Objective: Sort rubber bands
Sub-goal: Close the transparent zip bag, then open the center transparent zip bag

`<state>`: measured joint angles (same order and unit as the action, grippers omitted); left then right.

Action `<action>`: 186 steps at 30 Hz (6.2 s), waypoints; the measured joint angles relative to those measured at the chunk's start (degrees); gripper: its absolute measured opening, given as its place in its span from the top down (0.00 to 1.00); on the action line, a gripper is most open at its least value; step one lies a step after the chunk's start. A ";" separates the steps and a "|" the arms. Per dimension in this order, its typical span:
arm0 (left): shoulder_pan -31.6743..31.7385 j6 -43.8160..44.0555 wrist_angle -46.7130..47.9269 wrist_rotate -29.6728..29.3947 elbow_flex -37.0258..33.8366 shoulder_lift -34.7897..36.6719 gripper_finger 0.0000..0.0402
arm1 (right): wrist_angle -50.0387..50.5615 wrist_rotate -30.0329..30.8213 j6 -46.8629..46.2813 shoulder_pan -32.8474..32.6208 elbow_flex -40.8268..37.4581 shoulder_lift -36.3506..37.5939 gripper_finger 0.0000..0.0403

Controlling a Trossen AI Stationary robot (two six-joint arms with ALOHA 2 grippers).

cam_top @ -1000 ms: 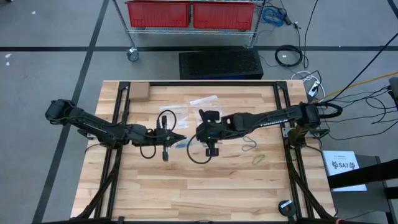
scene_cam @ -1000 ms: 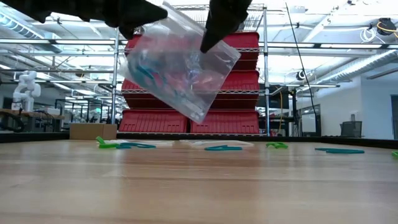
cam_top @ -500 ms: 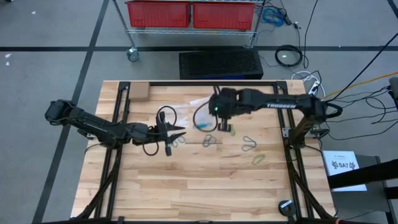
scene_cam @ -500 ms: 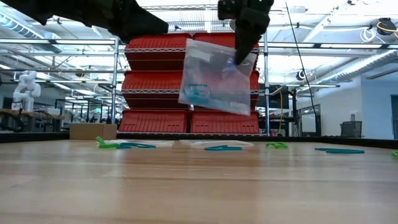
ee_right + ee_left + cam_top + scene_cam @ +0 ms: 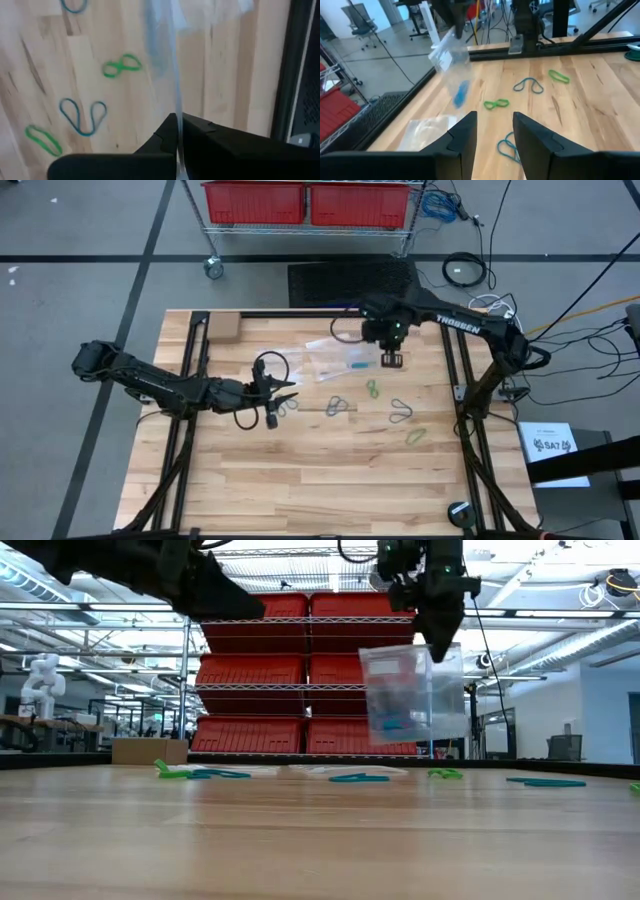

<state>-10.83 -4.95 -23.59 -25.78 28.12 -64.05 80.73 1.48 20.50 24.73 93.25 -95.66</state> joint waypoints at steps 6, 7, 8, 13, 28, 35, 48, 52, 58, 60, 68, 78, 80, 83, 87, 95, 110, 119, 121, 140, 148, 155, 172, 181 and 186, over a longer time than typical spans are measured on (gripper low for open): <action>0.00 0.07 0.78 -0.02 0.00 0.48 0.67 | 1.50 -3.20 4.65 7.14 -1.72 -0.03 1.00; 0.02 -0.03 0.76 -0.04 0.00 0.52 0.67 | 1.54 -3.30 5.43 8.26 -2.82 -0.07 1.00; 0.10 -0.10 0.79 -0.04 0.00 0.52 0.67 | 1.42 -3.35 6.29 9.41 -4.18 -0.09 1.00; 1.58 -0.11 1.86 -0.07 0.00 0.94 0.67 | -4.43 -4.39 10.56 15.71 -13.46 -0.15 1.00; 11.21 -0.33 8.09 1.33 0.00 0.90 0.67 | -24.23 10.36 11.75 29.27 -23.12 -0.20 0.86; 16.64 -2.31 10.65 1.33 0.00 0.87 0.67 | -24.35 7.82 8.99 26.06 -18.21 -0.20 0.61; 19.02 -6.41 13.45 1.57 0.00 0.87 0.67 | -47.66 -0.88 4.25 -0.52 -26.15 -1.53 0.49; 19.09 -9.24 12.09 1.57 0.00 0.85 0.67 | -54.24 3.93 1.19 -5.90 -28.06 -1.51 0.49; 19.12 -12.73 7.46 1.56 0.11 0.85 0.67 | -55.61 12.01 -2.61 -8.07 -30.48 -3.18 0.48; 19.10 -13.64 7.41 1.57 0.79 0.85 0.67 | -55.55 14.76 -3.84 -8.01 -30.64 -4.53 0.48; 19.16 -15.50 7.50 3.40 3.17 0.85 0.67 | -58.76 14.70 -3.10 -7.97 -30.64 -8.61 0.48; 21.06 -16.40 8.02 4.25 3.21 0.86 0.67 | -65.08 15.87 -2.44 -7.49 -30.43 -14.25 0.55; 21.63 -16.48 8.11 4.10 3.21 0.85 0.67 | -66.41 16.11 -2.42 -7.50 -30.39 -14.90 0.59; 22.23 -16.46 8.78 4.02 3.21 0.85 0.67 | -68.49 16.04 -1.78 -7.47 -30.43 -15.46 0.66; 22.45 -16.41 9.89 3.93 3.21 0.85 0.67 | -68.51 15.18 -0.90 -7.57 -30.12 -15.32 0.75; 22.45 -16.37 10.44 3.85 3.23 0.85 0.67 | -65.69 14.49 -1.69 -9.91 -27.67 -11.23 0.74; 22.45 -14.73 10.94 3.85 3.23 0.85 0.67 | -70.33 19.71 -1.26 -12.65 -27.52 -17.96 0.58; 22.45 -13.63 9.44 3.85 3.23 0.85 0.67 | -69.05 22.30 -0.31 -12.32 -26.49 -18.78 0.97; 22.45 -13.35 9.08 3.96 3.23 0.85 0.67 | -64.46 21.24 -2.17 -12.49 -24.89 -18.78 0.98; 22.34 -10.32 1.61 23.13 3.23 0.85 0.66 | -37.25 10.52 -27.02 -24.84 -12.15 0.22 1.00; 22.20 -7.30 1.19 32.03 3.23 0.66 0.56 | -37.16 13.66 -28.47 -27.51 -12.13 6.64 1.00; 20.83 -4.48 -2.98 36.31 3.23 0.58 0.48 | -37.20 13.46 -28.32 -27.51 -12.13 6.93 1.00; 18.63 -2.62 -5.63 36.52 5.92 -4.45 0.48 | -38.36 11.61 -27.79 -27.51 -12.13 6.84 1.00; 18.67 -2.65 -5.10 36.52 6.10 -4.89 0.65 | -37.10 11.63 -27.79 -27.51 -12.13 6.84 1.00; 18.67 -2.86 -5.27 36.52 6.10 -4.85 0.81 | -37.12 11.61 -27.79 -27.51 -12.13 6.84 1.00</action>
<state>7.84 -7.81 -28.86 10.74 34.22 -68.90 43.62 13.09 -7.29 -2.79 81.12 -88.82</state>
